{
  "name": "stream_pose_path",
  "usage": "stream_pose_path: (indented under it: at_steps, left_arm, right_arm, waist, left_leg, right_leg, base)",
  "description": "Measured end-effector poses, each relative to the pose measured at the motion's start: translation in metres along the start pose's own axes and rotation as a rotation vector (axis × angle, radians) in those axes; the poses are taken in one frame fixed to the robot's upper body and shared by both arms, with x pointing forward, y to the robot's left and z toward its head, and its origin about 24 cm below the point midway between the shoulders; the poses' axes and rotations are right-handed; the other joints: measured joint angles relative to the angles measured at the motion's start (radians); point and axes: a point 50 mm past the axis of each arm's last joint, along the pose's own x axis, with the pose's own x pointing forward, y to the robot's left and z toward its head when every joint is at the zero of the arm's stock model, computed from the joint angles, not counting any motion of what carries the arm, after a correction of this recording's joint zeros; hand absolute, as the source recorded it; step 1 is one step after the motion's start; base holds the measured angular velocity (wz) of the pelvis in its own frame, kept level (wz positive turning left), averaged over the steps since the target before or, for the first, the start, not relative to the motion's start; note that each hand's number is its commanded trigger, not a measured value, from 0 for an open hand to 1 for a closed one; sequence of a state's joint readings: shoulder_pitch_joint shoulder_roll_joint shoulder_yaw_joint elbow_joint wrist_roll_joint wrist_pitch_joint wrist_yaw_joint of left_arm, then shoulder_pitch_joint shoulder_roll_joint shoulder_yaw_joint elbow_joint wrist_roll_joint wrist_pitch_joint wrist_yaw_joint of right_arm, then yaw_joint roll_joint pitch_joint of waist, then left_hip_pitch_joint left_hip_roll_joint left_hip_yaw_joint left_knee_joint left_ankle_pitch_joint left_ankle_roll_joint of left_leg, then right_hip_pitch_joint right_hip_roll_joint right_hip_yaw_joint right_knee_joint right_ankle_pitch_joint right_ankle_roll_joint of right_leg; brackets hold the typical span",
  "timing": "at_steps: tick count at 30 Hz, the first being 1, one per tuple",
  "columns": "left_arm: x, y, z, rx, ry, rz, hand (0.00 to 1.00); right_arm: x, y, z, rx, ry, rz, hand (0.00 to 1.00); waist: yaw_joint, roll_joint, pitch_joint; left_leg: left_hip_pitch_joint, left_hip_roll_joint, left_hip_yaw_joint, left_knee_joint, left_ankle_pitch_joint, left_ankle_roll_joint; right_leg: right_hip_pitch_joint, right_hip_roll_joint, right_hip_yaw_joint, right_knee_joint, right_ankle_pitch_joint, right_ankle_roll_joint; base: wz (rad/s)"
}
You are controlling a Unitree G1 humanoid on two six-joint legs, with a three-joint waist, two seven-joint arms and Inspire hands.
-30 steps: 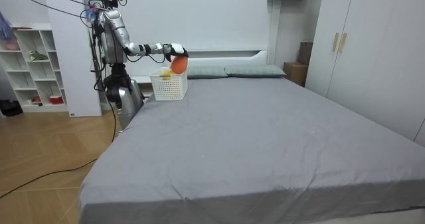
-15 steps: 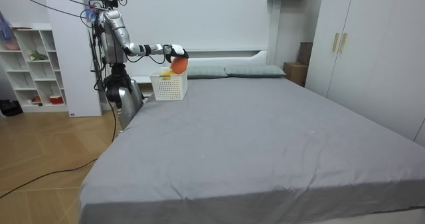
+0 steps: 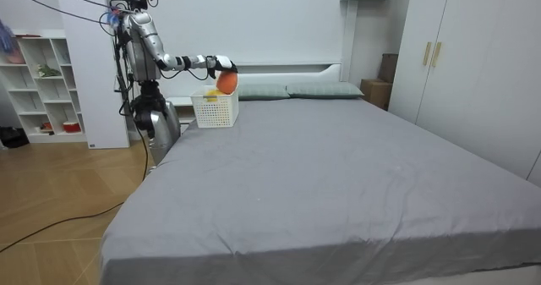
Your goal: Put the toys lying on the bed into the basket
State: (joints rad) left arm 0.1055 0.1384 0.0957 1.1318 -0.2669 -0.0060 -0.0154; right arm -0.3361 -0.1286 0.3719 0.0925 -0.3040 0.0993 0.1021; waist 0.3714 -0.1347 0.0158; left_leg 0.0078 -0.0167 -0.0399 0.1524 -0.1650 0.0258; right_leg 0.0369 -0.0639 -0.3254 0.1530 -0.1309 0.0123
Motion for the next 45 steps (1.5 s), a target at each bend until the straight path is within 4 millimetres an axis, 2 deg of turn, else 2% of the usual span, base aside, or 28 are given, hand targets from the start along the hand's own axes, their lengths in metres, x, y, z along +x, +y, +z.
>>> stream_pose_path:
  at_steps: [6, 10, 12, 17, 21, 25, 27, 31, 34, 35, 37, 41, 45]
  left_arm:
    - [0.0, 0.002, -0.001, 0.011, 0.001, 0.013, 0.0]
    - [0.0, 0.004, 0.001, 0.027, -0.006, 0.012, 0.0]
    - [-0.001, 0.004, 0.001, 0.025, -0.006, 0.013, 0.0]
    - [-0.001, 0.005, -0.002, 0.029, 0.0, 0.014, 0.0]
    - [-0.001, 0.006, -0.004, 0.025, 0.005, 0.019, 0.0]
    - [-0.003, 0.008, -0.009, 0.022, 0.016, 0.026, 0.0]
    - [-0.003, 0.01, -0.012, 0.019, 0.019, 0.031, 0.0]
    - [-0.004, 0.013, -0.014, 0.021, 0.025, 0.038, 0.0]
    - [-0.005, 0.016, -0.019, 0.012, 0.037, 0.047, 0.0]
    - [-0.006, 0.018, -0.022, 0.0, 0.042, 0.054, 0.0]
    - [-0.007, 0.02, -0.022, -0.012, 0.035, 0.063, 0.0]
    - [-0.008, 0.023, -0.026, -0.02, 0.042, 0.074, 0.0]
    - [-0.009, 0.023, -0.029, -0.021, 0.049, 0.076, 0.0]
  right_arm:
    - [0.0, -0.001, 0.001, 0.056, -0.017, -0.004, 0.0]
    - [-0.001, -0.003, 0.002, 0.089, -0.029, -0.012, 0.0]
    - [-0.003, -0.007, 0.005, 0.074, -0.051, -0.023, 0.0]
    - [-0.015, -0.026, 0.0, 0.058, -0.07, -0.1, 0.0]
    - [-0.023, -0.042, -0.01, 0.069, -0.054, -0.191, 0.0]
    - [-0.038, -0.057, -0.017, 0.094, -0.037, -0.285, 0.0]
    - [-0.044, -0.06, -0.02, 0.093, -0.027, -0.32, 0.0]
    - [-0.055, -0.06, -0.029, 0.126, 0.005, -0.35, 0.0]
    - [-0.063, -0.064, -0.036, 0.133, 0.033, -0.381, 0.0]
    - [-0.068, -0.066, -0.04, 0.14, 0.048, -0.411, 0.0]
    - [-0.077, -0.071, -0.047, 0.154, 0.064, -0.465, 0.0]
    - [-0.091, -0.075, -0.057, 0.178, 0.103, -0.546, 0.0]
    - [-0.098, -0.069, -0.068, 0.215, 0.148, -0.552, 0.0]
  waist:
    - [-0.015, 0.002, 0.0015]
    - [-0.043, 0.006, 0.0039]
    - [-0.063, 0.011, 0.007]
    - [-0.096, 0.022, 0.0055]
    - [-0.13, 0.028, 0.0018]
    - [-0.165, 0.037, -0.0054]
    - [-0.186, 0.038, -0.0106]
    - [-0.213, 0.038, -0.0151]
    - [-0.233, 0.04, -0.0142]
    - [-0.24, 0.047, -0.0104]
    - [-0.253, 0.042, -0.0145]
    - [-0.269, 0.048, -0.0123]
    - [-0.277, 0.058, -0.0194]
  left_leg:
    - [0.001, 0.0, 0.004, 0.0, 0.0, 0.0]
    - [0.003, 0.0, 0.008, 0.001, 0.0, 0.0]
    - [0.003, 0.0, 0.01, 0.0, 0.0, 0.0]
    - [0.01, 0.001, 0.026, -0.001, 0.0, 0.0]
    - [0.014, 0.004, 0.044, -0.002, 0.0, 0.0]
    - [0.02, 0.007, 0.071, -0.011, -0.001, 0.0]
    - [0.026, 0.01, 0.084, -0.018, -0.001, 0.001]
    - [0.04, 0.011, 0.1, -0.022, -0.001, 0.001]
    - [0.055, 0.012, 0.115, -0.025, -0.001, 0.001]
    - [0.061, 0.013, 0.116, -0.025, -0.003, 0.002]
    - [0.061, 0.016, 0.118, -0.023, -0.006, 0.001]
    - [0.059, 0.02, 0.127, -0.021, -0.009, -0.002]
    - [0.063, 0.023, 0.144, -0.019, -0.008, -0.002]
  right_leg:
    - [0.002, 0.0, -0.001, -0.001, 0.0, 0.0]
    - [0.003, 0.0, 0.01, -0.001, 0.0, 0.0]
    - [0.002, 0.0, 0.016, -0.001, 0.0, 0.0]
    - [-0.002, 0.0, 0.021, -0.001, 0.0, 0.0]
    - [-0.008, 0.001, 0.035, 0.002, 0.001, -0.001]
    - [-0.019, 0.003, 0.057, 0.01, 0.002, -0.002]
    - [-0.021, 0.006, 0.073, 0.015, 0.002, -0.002]
    - [-0.017, 0.009, 0.091, 0.017, 0.002, -0.002]
    - [-0.009, 0.011, 0.106, 0.018, 0.002, -0.003]
    - [-0.002, 0.012, 0.106, 0.016, 0.002, -0.003]
    - [-0.002, 0.013, 0.106, 0.017, 0.003, -0.004]
    - [-0.006, 0.017, 0.114, 0.017, 0.006, -0.008]
    - [-0.011, 0.021, 0.13, 0.018, 0.009, -0.01]
  base:
    - [0.0]
    - [-0.02]
    - [-0.06]
    - [-0.03]
    - [-0.14]
    - [-0.19]
    - [-0.18]
    - [-0.13]
    - [-0.12]
    - [-0.04]
    - [0.0]
    - [-0.07]
    - [-0.13]
